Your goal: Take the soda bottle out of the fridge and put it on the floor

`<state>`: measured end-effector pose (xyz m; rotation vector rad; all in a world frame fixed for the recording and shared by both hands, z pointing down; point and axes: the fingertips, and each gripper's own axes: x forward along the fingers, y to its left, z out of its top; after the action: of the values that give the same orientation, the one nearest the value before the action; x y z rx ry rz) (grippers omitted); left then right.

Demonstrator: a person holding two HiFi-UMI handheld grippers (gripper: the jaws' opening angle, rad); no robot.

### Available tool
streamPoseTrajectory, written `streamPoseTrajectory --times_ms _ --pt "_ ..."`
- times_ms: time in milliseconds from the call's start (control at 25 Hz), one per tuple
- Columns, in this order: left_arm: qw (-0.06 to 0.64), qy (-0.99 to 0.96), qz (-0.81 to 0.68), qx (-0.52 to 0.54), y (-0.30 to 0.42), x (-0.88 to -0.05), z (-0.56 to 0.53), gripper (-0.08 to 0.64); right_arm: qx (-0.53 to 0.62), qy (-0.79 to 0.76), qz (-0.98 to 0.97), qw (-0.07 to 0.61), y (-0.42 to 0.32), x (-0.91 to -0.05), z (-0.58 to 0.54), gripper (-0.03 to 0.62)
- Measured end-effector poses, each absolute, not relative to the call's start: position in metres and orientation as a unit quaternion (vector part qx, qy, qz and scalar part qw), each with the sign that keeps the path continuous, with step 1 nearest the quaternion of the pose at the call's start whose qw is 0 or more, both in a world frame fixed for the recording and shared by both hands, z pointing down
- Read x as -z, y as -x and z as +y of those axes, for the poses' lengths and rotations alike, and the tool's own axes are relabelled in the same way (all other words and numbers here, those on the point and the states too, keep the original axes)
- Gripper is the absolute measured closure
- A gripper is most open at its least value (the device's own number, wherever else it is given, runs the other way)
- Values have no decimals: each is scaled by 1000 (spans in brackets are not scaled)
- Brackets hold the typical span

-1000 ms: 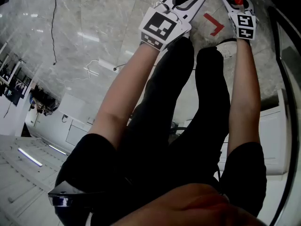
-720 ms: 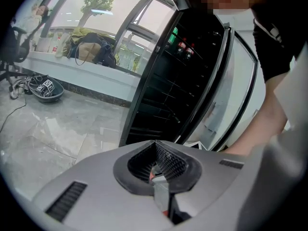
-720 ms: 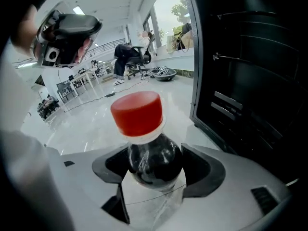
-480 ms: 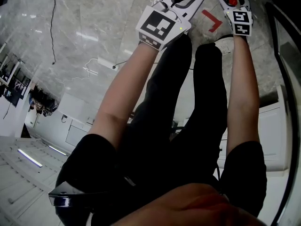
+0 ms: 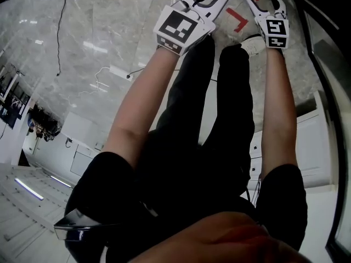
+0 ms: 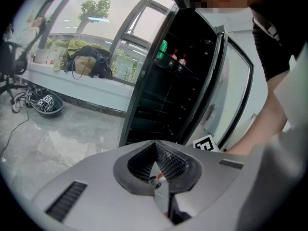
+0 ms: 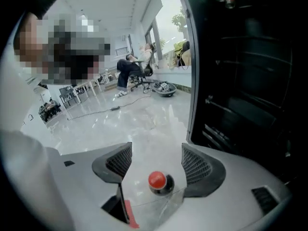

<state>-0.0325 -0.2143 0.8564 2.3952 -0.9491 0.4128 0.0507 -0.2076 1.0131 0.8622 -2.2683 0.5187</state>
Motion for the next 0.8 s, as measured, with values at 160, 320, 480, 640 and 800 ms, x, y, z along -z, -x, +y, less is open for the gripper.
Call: streamPoseTrajectory --times_ms 160,320,480,640,800 --pt "259 -885 -357 -152 31 -792 -205 559 -210 -345 -878 256 -48 -903 -196 273" --pt "236 -899 -344 -130 18 -713 -214 560 -195 -345 -900 183 -51 -776 -198 365" --pt "214 -913 -328 -119 5 -617 -203 560 -187 -324 -918 128 -56 -645 -182 552" --pt "197 -922 -314 -113 0 -528 -181 559 -154 -333 -921 131 -60 -541 -166 578" --pt "192 -930 -291 -114 -4 -444 -157 560 -151 -336 -924 104 -56 -441 -150 578"
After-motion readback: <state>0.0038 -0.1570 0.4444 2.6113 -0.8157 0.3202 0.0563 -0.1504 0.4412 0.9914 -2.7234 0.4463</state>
